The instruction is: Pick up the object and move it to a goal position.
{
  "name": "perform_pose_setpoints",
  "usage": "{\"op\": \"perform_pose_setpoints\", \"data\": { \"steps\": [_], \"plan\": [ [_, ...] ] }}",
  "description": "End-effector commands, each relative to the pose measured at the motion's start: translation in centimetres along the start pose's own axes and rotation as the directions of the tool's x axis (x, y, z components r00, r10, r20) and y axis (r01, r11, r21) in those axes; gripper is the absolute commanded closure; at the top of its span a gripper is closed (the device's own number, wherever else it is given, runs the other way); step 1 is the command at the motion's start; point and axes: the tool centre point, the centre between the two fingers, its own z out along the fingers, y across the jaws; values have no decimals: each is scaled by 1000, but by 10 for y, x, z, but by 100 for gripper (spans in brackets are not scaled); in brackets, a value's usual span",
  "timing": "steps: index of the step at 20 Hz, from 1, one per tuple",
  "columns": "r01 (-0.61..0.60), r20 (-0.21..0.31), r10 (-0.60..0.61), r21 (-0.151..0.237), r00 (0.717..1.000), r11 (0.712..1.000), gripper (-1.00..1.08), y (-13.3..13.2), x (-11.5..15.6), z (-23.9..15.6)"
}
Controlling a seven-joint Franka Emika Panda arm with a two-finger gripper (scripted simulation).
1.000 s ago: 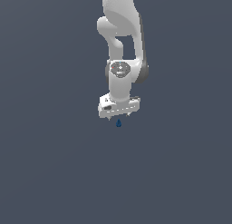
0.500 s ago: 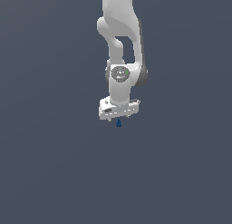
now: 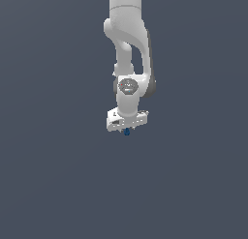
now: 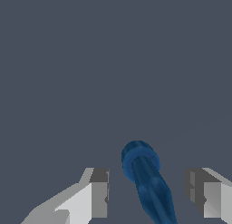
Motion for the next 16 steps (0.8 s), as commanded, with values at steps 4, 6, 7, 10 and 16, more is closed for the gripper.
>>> {"op": "perform_pose_setpoints", "data": {
  "steps": [4, 6, 7, 10, 16],
  "plan": [
    [0, -1, 0, 0, 1000, 1000, 108, 0, 0, 1],
    [0, -1, 0, 0, 1000, 1000, 108, 0, 0, 1],
    [0, -1, 0, 0, 1000, 1000, 108, 0, 0, 1],
    [0, -1, 0, 0, 1000, 1000, 108, 0, 1, 0],
    [5, -42, -5, -8, 999, 1000, 108, 7, 13, -9]
  ]
}}
